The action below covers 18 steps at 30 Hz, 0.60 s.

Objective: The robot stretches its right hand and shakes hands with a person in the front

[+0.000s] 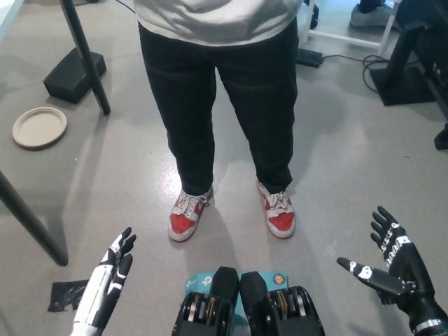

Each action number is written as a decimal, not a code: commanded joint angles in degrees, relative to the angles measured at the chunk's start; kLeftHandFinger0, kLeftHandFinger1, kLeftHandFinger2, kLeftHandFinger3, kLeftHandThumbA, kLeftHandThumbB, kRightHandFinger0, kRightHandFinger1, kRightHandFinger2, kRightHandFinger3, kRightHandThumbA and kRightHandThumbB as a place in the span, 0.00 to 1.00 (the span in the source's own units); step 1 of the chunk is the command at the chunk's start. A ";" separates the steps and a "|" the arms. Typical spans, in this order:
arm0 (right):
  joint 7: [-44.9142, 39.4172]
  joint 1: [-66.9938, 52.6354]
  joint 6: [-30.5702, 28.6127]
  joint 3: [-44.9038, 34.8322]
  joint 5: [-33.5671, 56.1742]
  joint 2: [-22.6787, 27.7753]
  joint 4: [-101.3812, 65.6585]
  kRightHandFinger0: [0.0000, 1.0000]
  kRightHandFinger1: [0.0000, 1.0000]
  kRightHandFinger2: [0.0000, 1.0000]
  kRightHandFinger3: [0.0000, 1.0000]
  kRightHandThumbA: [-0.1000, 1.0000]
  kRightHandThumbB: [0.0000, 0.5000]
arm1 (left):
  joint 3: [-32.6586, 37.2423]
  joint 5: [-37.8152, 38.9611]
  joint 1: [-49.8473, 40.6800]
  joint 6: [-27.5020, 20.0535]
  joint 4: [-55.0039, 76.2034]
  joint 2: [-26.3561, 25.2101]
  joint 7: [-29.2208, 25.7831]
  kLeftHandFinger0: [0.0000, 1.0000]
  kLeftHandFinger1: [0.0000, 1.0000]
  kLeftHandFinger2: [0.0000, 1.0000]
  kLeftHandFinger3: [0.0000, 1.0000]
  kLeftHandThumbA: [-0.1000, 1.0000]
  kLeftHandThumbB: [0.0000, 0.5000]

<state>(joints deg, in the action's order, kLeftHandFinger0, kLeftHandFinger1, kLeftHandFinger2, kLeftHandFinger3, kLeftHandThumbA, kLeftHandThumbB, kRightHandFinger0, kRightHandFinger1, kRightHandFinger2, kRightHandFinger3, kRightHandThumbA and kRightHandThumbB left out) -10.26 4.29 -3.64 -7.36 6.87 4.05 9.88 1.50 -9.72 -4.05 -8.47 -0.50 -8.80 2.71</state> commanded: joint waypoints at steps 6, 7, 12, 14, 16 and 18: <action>-0.83 1.99 -5.70 0.24 2.92 0.26 -0.11 1.00 1.00 1.00 1.00 1.00 0.31 | -0.27 -0.24 0.59 -2.09 1.41 -0.47 -0.68 1.00 1.00 1.00 1.00 1.00 0.31; -0.66 2.16 -5.84 0.33 2.82 0.19 0.06 1.00 1.00 1.00 1.00 1.00 0.29 | -0.33 -0.33 0.71 -2.12 1.43 -0.58 -0.71 1.00 1.00 1.00 1.00 1.00 0.30; 0.18 2.15 -5.93 0.91 1.32 0.44 0.21 1.00 1.00 1.00 1.00 1.00 0.32 | -0.42 -0.22 0.69 -2.39 1.35 -0.53 -0.82 1.00 1.00 1.00 1.00 1.00 0.27; 0.29 1.96 -4.93 1.39 0.65 0.72 -0.40 1.00 1.00 1.00 1.00 1.00 0.37 | -0.54 -0.01 0.69 -2.54 1.27 -0.47 -0.89 1.00 1.00 1.00 1.00 1.00 0.27; 0.59 2.51 -5.62 1.63 0.30 0.63 0.11 1.00 1.00 1.00 1.00 1.00 0.39 | -0.80 0.23 1.13 -2.56 1.18 -0.64 -0.92 1.00 1.00 1.00 1.00 1.00 0.25; 0.73 2.44 -6.25 1.92 -0.10 0.62 0.44 1.00 1.00 1.00 1.00 1.00 0.40 | -0.92 0.39 0.86 -2.26 1.59 -0.85 -0.69 1.00 1.00 1.00 1.00 1.00 0.25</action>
<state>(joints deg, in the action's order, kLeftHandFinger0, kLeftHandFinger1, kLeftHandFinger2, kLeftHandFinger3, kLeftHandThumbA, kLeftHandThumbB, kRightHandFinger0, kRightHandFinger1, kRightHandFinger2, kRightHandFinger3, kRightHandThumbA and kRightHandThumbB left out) -10.06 5.21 -6.41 -6.06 7.73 4.16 10.41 1.30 -9.73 -3.80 -8.54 -0.49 -8.82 2.61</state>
